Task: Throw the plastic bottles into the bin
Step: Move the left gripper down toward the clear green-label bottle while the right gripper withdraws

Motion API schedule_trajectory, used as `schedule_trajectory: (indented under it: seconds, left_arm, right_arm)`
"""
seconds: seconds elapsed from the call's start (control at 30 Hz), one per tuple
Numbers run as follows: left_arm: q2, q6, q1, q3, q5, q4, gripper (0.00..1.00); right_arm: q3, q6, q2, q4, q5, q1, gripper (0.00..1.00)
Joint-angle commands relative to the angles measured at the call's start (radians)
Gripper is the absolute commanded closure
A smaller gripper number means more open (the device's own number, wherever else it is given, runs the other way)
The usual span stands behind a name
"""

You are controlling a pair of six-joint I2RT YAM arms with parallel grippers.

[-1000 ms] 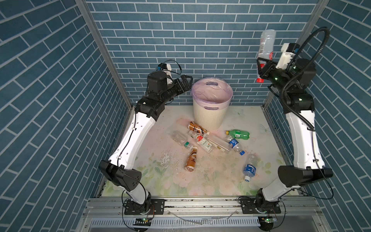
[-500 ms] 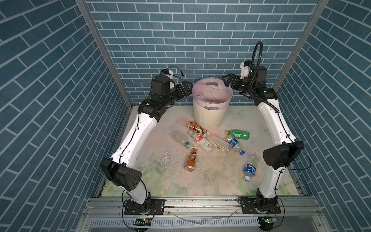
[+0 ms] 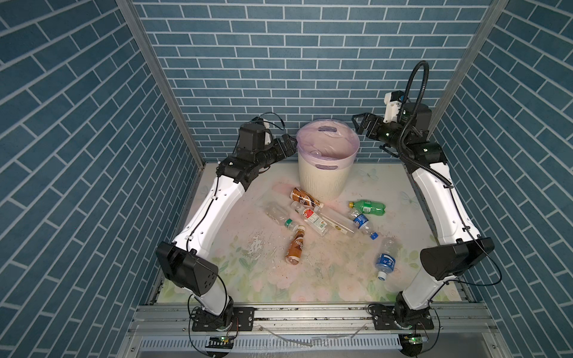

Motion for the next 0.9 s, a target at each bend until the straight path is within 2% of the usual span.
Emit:
schedule_trajectory:
  seconds: [0.0, 0.23, 0.5, 0.7, 0.87]
  left_arm:
    - [-0.035, -0.039, 0.009, -0.053, -0.053, -0.053, 0.01]
    - [-0.032, -0.137, 0.01, -0.176, -0.08, -0.1, 0.01]
    - [0.013, -0.188, 0.013, -0.262, -0.085, -0.198, 0.01]
    - [0.019, -0.236, 0.014, -0.342, -0.114, -0.191, 0.01]
    - [0.051, -0.247, 0.013, -0.349, -0.137, -0.217, 0.01]
  right_arm:
    - [-0.11, -0.014, -0.087, 0.04, -0.009, 0.002, 0.01]
    - [-0.323, -0.006, -0.199, 0.083, -0.021, 0.04, 0.01]
    - [-0.526, -0.091, -0.292, 0.087, 0.02, 0.159, 0.01]
    - [-0.631, -0.163, -0.313, 0.099, 0.051, 0.263, 0.01]
    - [-0.688, -0.192, -0.31, 0.128, 0.053, 0.321, 0.01]
